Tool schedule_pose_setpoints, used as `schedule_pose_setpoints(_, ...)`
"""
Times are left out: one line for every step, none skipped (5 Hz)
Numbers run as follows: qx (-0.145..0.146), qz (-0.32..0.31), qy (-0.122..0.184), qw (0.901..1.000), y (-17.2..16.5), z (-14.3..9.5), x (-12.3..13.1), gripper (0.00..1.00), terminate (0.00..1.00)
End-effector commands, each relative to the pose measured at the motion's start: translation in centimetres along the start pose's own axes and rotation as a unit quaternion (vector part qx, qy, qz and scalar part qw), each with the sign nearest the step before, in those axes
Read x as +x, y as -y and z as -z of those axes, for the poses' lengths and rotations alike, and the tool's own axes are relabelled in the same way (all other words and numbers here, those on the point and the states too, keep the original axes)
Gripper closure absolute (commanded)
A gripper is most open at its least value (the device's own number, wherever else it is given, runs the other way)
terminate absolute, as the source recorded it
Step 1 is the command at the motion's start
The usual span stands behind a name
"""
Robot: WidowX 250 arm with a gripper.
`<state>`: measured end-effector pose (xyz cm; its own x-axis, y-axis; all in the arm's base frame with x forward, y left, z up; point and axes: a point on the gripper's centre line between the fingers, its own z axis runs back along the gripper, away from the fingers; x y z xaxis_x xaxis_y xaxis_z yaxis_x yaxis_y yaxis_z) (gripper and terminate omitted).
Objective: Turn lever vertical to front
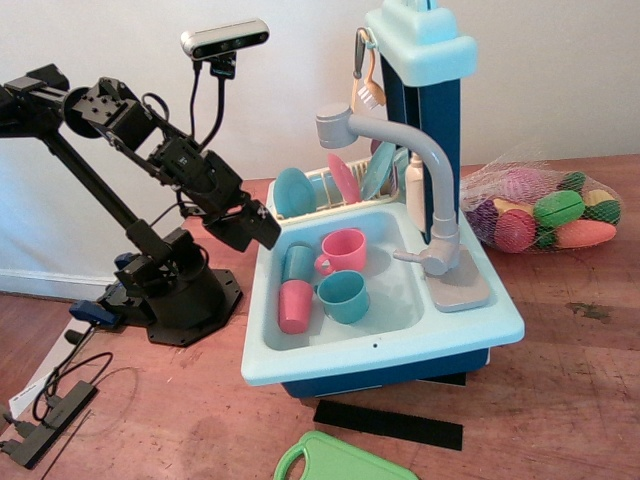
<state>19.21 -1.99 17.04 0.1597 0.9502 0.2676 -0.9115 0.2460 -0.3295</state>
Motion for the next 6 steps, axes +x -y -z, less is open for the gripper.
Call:
schedule_pose_setpoints(-0.007,-0.003,0.002,1.0000,0.23,-0.17,0.19,0.00,0.00)
schedule_pose_setpoints(-0.007,-0.003,0.002,1.0000,0.23,-0.17,0.19,0.00,0.00)
schedule_pose_setpoints(-0.007,-0.003,0.002,1.0000,0.23,-0.17,0.19,0.00,0.00)
schedule_pose_setpoints(-0.007,-0.003,0.002,1.0000,0.23,-0.17,0.19,0.00,0.00)
schedule_pose_setpoints(-0.007,-0.003,0.002,1.0000,0.23,-0.17,0.19,0.00,0.00)
schedule_pose_setpoints(-0.007,-0.003,0.002,1.0000,0.23,-0.17,0.19,0.00,1.00)
